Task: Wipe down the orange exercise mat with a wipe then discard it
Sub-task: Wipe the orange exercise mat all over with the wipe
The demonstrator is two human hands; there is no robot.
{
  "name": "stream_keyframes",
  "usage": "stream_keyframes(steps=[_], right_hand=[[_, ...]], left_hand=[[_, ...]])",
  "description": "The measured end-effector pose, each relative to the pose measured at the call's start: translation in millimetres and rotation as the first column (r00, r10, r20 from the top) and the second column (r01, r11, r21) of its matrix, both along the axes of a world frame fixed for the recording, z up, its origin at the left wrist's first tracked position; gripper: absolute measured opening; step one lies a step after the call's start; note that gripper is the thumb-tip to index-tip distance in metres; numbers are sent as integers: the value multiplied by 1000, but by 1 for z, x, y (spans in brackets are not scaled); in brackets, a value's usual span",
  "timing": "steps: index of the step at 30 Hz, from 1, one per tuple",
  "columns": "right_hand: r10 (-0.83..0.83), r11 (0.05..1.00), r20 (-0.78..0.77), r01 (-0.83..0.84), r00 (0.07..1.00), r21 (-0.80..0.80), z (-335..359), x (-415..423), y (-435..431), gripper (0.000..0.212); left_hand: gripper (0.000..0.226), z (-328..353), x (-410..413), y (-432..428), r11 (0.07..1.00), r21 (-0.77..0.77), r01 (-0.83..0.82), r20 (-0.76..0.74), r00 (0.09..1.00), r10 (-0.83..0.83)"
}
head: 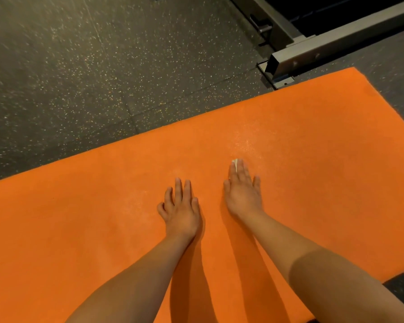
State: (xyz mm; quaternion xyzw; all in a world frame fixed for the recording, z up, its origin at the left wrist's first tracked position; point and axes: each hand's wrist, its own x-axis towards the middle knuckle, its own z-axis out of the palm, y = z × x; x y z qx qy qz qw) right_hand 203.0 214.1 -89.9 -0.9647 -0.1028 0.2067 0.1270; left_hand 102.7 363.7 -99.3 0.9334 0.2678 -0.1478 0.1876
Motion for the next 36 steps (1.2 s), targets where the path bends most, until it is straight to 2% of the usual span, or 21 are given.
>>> stream_keyframes(steps=[3, 7, 9, 11, 14, 16, 18, 21, 24, 26, 29, 31, 33, 36], right_hand=[[6, 997, -30, -3, 1000, 76, 6, -11, 30, 63], [364, 922, -107, -343, 925, 179, 9, -32, 54, 61], [443, 891, -81, -428, 893, 150, 8, -27, 45, 59], [423, 904, -1, -422, 906, 75, 5, -16, 30, 58], [169, 985, 12, -169, 986, 34, 4, 3, 8, 58], [54, 998, -10, -53, 999, 43, 2, 5, 9, 60], [81, 994, -30, -78, 996, 82, 3, -1, 24, 62], [316, 938, -45, -305, 948, 167, 2, -12, 45, 60], [471, 872, 26, -470, 882, 140, -3, -3, 37, 57], [432, 896, 73, -437, 899, 79, -7, 14, 24, 57], [129, 990, 45, -132, 991, 56, -5, 48, 14, 58], [8, 998, 23, -9, 1000, 68, -6, 56, 22, 58], [60, 989, -3, -59, 998, 138, -4, 50, 41, 59], [301, 935, -5, -294, 954, 201, -5, 33, 65, 59]], left_hand=[[56, -2, 0, 0, 1000, -16, -4, 3, 1000, 5], [55, -4, -3, 2, 999, -36, 16, 25, 1000, -16], [56, -4, -5, 3, 999, -33, 27, 34, 999, -26], [56, -2, -5, 3, 999, -46, 29, 45, 999, -27], [56, 1, -4, 3, 997, -69, 18, 40, 999, -16], [55, 3, -3, 2, 998, -68, 6, 57, 998, -2], [51, 6, 3, 3, 997, -71, -27, 109, 993, 35], [44, 6, 19, 10, 995, -54, -80, 208, 974, 89], [49, -1, 38, 19, 999, -21, -46, 198, 979, 49], [53, -6, 48, 20, 1000, -14, -15, 137, 990, 17], [54, -8, 52, 21, 1000, 27, -4, 107, 994, 1], [52, -5, 55, 26, 1000, 17, -24, 133, 991, 22], [50, -5, 61, 33, 999, 15, -37, 160, 987, 34], [53, -7, 75, 41, 999, 30, -24, 150, 989, 19]])
